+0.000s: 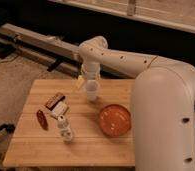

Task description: Knock the bottle over

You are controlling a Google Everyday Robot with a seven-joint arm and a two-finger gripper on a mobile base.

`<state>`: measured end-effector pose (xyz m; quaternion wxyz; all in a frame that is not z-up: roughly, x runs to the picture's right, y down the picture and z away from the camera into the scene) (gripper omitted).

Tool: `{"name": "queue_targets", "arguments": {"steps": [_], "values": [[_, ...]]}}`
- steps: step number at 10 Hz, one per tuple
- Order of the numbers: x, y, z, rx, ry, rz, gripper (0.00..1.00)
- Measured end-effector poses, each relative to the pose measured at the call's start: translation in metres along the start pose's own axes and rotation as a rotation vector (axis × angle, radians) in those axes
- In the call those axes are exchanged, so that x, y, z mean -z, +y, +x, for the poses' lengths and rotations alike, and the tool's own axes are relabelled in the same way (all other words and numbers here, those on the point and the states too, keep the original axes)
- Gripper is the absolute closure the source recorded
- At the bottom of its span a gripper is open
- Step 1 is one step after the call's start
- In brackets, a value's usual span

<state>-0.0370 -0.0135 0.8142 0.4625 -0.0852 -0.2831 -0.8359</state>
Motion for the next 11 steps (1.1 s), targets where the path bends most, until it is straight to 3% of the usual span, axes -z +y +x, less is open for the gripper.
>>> {"name": "queue_targets", "arguments": {"steps": [1,5,11], "values": [[-0.003,-0.004,-0.009,0.015,-0.018,-0.016,0.2],[-0.003,-0.028,-0.043,0.049,-0.059,-0.02,0.2],[-0.009,-0.078,-0.087,0.101,-0.13,-0.005,0.2]]}}
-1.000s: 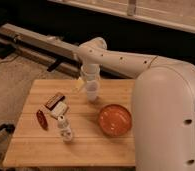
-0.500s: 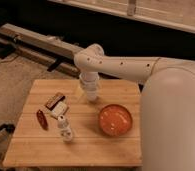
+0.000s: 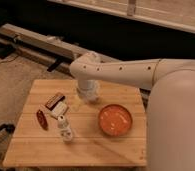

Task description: Knock the bottle over

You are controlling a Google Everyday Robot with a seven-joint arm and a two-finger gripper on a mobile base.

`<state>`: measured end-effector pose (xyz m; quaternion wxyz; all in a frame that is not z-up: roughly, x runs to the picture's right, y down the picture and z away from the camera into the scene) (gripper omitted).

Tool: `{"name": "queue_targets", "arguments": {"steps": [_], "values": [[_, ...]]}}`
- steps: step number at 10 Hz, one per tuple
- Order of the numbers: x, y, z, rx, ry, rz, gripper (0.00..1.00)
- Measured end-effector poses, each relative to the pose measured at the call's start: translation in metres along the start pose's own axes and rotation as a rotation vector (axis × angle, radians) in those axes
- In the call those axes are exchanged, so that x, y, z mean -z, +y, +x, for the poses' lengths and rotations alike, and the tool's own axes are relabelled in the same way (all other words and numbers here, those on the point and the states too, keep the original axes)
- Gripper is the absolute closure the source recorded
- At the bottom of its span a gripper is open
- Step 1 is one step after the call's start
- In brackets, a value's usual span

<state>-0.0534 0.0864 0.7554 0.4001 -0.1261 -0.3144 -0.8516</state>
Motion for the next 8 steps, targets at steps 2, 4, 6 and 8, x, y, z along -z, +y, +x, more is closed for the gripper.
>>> {"name": "queue_targets", "arguments": {"steps": [2,4,6,8], "values": [[-0.007,-0.012,-0.002,0.027,-0.031,-0.002,0.2],[-0.012,-0.027,-0.002,0.054,-0.049,-0.003,0.2],[-0.015,-0.041,-0.005,0.073,-0.064,-0.003,0.2],[-0.019,-0.056,-0.007,0.083,-0.082,0.007,0.2]]}}
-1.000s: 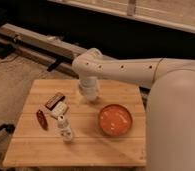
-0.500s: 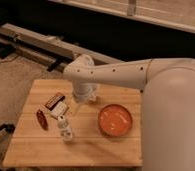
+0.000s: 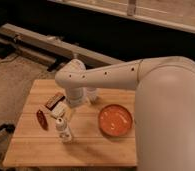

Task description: Knock the bottle over

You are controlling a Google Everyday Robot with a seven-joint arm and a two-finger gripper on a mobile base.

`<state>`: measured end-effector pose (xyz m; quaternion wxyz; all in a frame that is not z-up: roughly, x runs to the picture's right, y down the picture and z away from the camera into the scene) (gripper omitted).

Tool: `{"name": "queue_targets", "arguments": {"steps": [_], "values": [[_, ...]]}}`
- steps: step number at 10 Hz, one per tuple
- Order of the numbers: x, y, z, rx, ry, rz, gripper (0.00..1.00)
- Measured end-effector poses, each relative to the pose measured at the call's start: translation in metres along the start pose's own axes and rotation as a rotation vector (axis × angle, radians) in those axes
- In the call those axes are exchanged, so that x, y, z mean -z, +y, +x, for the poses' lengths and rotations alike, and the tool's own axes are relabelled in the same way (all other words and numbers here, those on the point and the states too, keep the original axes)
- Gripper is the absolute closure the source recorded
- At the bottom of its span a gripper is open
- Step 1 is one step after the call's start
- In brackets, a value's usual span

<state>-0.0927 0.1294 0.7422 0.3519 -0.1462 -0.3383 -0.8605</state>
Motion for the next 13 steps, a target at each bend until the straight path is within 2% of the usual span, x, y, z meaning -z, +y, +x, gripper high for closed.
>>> {"name": "queue_targets", "arguments": {"steps": [5,8,10,13], "values": [[-0.004,-0.037,0.004,0.032,-0.018,0.021,0.2],[-0.004,-0.049,0.006,0.043,-0.024,0.057,0.2],[-0.004,-0.056,0.009,0.062,-0.026,0.097,0.2],[-0.003,-0.055,0.009,0.06,-0.025,0.1,0.2]]}}
